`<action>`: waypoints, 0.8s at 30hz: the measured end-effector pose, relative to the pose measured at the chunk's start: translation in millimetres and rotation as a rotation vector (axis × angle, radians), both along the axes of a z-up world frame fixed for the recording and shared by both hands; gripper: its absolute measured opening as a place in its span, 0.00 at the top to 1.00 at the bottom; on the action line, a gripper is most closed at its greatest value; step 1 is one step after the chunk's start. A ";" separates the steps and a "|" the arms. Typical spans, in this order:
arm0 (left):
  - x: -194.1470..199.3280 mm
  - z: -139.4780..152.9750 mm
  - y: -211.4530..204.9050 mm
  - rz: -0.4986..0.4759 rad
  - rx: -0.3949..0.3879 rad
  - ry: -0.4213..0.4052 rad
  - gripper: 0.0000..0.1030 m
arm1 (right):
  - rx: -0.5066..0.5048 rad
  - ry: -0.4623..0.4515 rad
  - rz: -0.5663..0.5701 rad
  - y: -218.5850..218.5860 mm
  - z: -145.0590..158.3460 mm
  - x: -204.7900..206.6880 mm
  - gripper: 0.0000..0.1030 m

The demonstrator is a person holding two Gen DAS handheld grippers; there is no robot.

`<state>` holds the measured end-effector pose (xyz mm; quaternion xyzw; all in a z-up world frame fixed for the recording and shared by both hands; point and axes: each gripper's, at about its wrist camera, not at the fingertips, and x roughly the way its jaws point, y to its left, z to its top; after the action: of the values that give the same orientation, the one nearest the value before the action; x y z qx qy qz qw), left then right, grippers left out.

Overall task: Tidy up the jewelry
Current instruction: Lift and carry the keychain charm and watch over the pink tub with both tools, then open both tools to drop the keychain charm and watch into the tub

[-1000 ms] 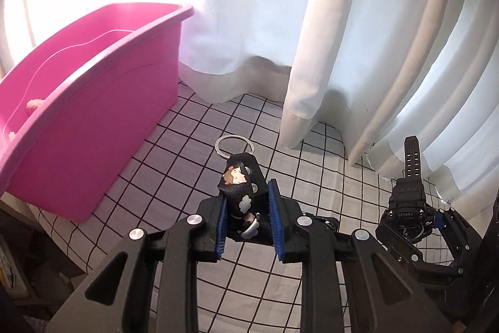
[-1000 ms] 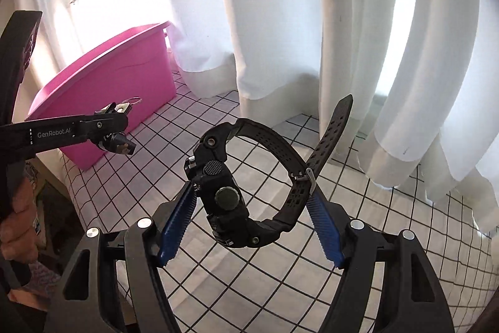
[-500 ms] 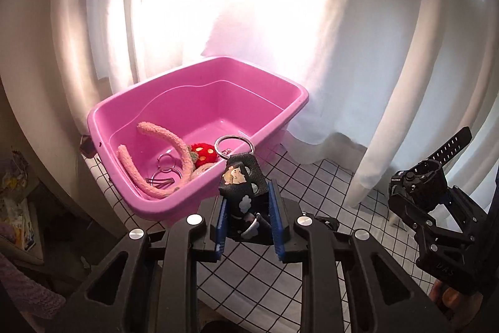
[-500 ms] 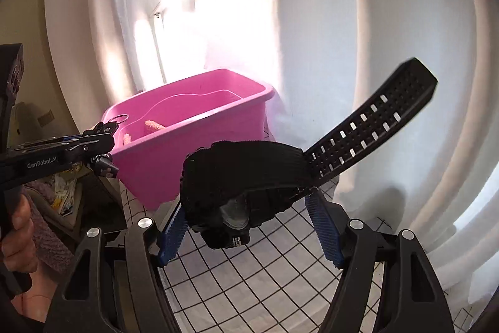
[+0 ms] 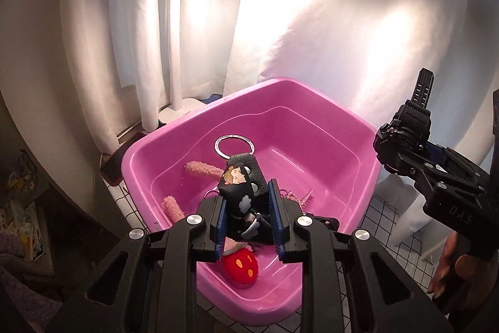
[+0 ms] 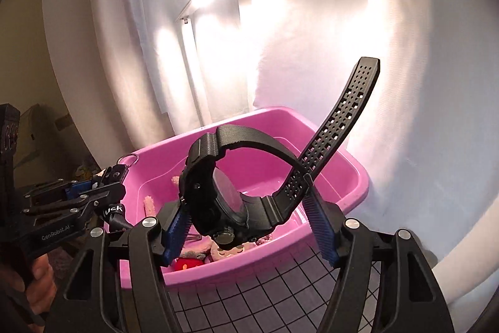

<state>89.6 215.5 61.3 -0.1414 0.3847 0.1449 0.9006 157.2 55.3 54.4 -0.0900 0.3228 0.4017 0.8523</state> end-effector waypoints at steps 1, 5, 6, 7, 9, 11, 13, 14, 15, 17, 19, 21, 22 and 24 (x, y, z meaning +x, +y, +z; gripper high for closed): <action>6.2 -4.9 6.1 0.003 -0.006 0.015 0.77 | -0.006 0.016 0.007 9.1 -2.7 6.7 0.37; 25.2 -23.9 23.3 0.016 -0.041 0.082 0.77 | -0.054 0.067 0.014 38.5 -15.8 28.0 0.37; 29.7 -29.8 26.8 0.020 -0.050 0.102 0.77 | -0.068 0.081 0.013 42.6 -20.0 32.1 0.37; 33.7 -34.3 29.2 0.022 -0.059 0.119 0.77 | -0.086 0.096 0.014 49.9 -23.8 38.5 0.37; 41.6 -42.4 32.9 0.028 -0.065 0.153 0.77 | -0.122 0.113 0.011 62.7 -27.6 49.8 0.37; 48.0 -50.3 36.2 0.032 -0.076 0.185 0.77 | -0.156 0.138 0.010 70.9 -34.4 57.8 0.37; 54.2 -58.5 38.8 0.045 -0.094 0.221 0.77 | -0.185 0.172 0.009 78.6 -41.9 66.9 0.37; 56.8 -62.4 40.6 0.050 -0.109 0.237 0.77 | -0.201 0.187 0.006 81.1 -45.5 69.7 0.37; 60.2 -65.5 41.3 0.057 -0.119 0.255 0.77 | -0.218 0.201 0.003 84.1 -48.6 72.9 0.37; 64.9 -71.8 44.2 0.071 -0.142 0.281 0.77 | -0.246 0.223 -0.002 93.5 -54.1 80.7 0.37; 69.4 -75.8 45.5 0.077 -0.155 0.299 0.77 | -0.275 0.241 -0.003 111.1 -58.4 87.6 0.37; 73.6 -78.3 46.7 0.084 -0.159 0.312 0.77 | -0.294 0.263 -0.010 115.2 -62.9 92.2 0.37; 74.8 -79.1 47.0 0.085 -0.165 0.317 0.77 | -0.302 0.273 -0.012 117.8 -64.9 94.2 0.37; 78.4 -82.5 47.8 0.087 -0.174 0.336 0.76 | -0.313 0.286 -0.021 123.3 -68.3 99.5 0.37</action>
<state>168.0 263.3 -21.2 -0.2090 0.5342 0.1715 0.8009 256.7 178.6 -13.9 -0.1602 0.4997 0.3462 0.7777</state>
